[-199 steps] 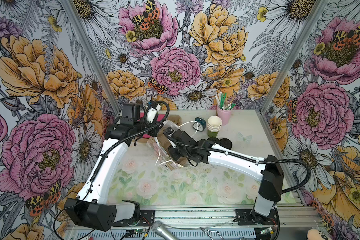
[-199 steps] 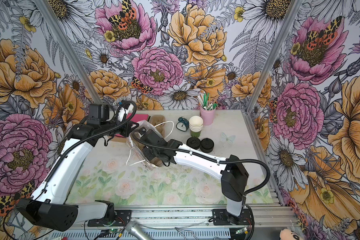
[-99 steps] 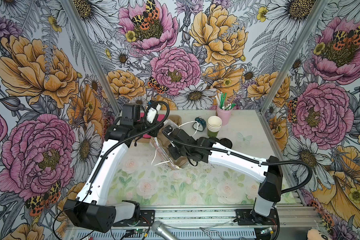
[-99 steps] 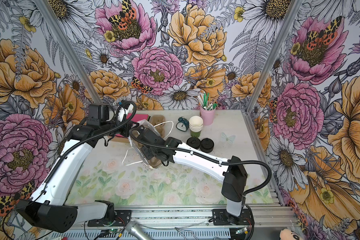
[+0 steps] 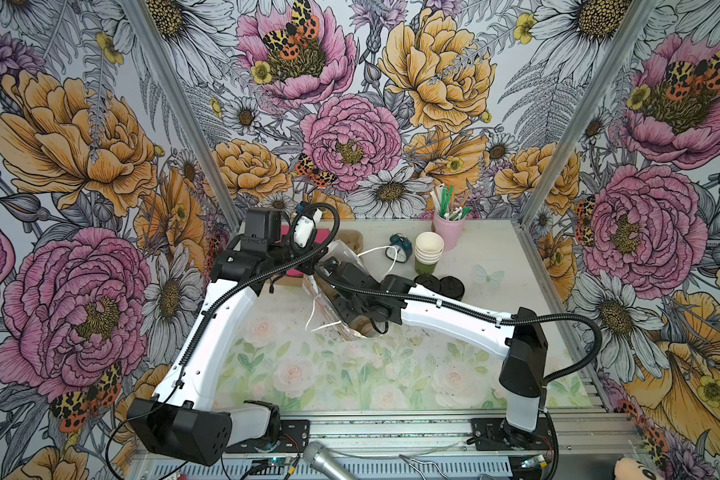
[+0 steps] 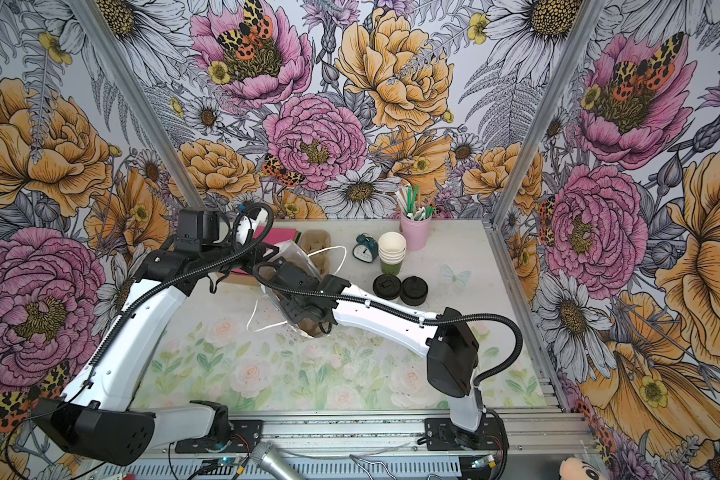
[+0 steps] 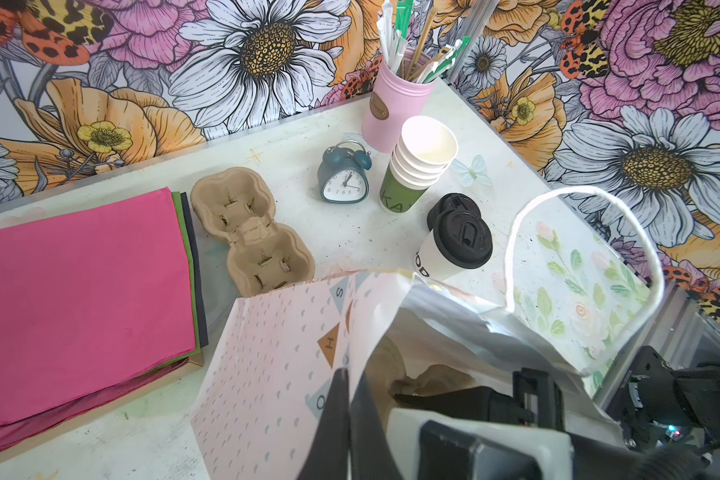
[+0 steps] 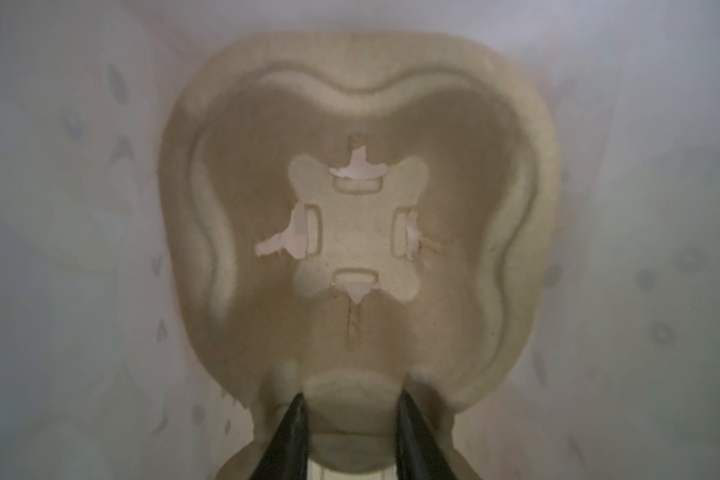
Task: Pack the takeout coffee
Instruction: 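Lower the carrier into the bag with right gripper while left gripper holds rim, then push the pulp carrier down to the bag bottom with the right gripper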
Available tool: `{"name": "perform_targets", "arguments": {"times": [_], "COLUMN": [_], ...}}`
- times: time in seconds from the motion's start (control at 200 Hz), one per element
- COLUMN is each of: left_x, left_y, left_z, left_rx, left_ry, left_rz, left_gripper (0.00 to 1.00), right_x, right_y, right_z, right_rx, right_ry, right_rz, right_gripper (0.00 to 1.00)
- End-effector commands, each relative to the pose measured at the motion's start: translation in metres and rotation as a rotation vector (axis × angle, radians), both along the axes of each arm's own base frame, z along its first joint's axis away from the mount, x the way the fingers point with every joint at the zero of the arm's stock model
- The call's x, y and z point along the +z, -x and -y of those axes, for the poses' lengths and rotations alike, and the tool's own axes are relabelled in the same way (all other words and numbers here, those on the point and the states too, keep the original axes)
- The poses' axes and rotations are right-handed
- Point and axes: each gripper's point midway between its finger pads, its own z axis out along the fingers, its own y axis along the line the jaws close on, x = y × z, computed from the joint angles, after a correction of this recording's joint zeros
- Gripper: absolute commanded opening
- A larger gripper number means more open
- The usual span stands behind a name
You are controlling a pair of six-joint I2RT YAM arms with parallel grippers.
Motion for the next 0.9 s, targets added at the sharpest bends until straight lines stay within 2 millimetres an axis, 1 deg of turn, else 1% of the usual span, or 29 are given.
{"name": "perform_targets", "arguments": {"times": [0.0, 0.185, 0.4, 0.665, 0.895], "left_x": [0.011, 0.012, 0.014, 0.018, 0.018], "left_y": [0.002, 0.004, 0.005, 0.006, 0.006], "left_z": [0.004, 0.004, 0.004, 0.004, 0.005], "left_rx": [-0.012, -0.017, -0.02, -0.022, -0.024], "left_ry": [0.018, 0.021, 0.026, 0.029, 0.032], "left_rz": [0.047, 0.052, 0.061, 0.074, 0.076], "left_gripper": [0.0, 0.0, 0.0, 0.0, 0.0], "right_x": [-0.005, -0.021, -0.038, -0.056, -0.074], "right_y": [-0.003, -0.006, -0.015, -0.025, -0.029], "right_z": [-0.006, -0.012, -0.008, -0.003, -0.009], "right_rx": [-0.018, -0.021, -0.055, -0.091, -0.082], "right_ry": [0.008, 0.025, 0.046, 0.059, 0.074], "right_rz": [-0.003, -0.022, -0.047, -0.08, -0.112], "right_gripper": [0.25, 0.26, 0.25, 0.25, 0.24]}}
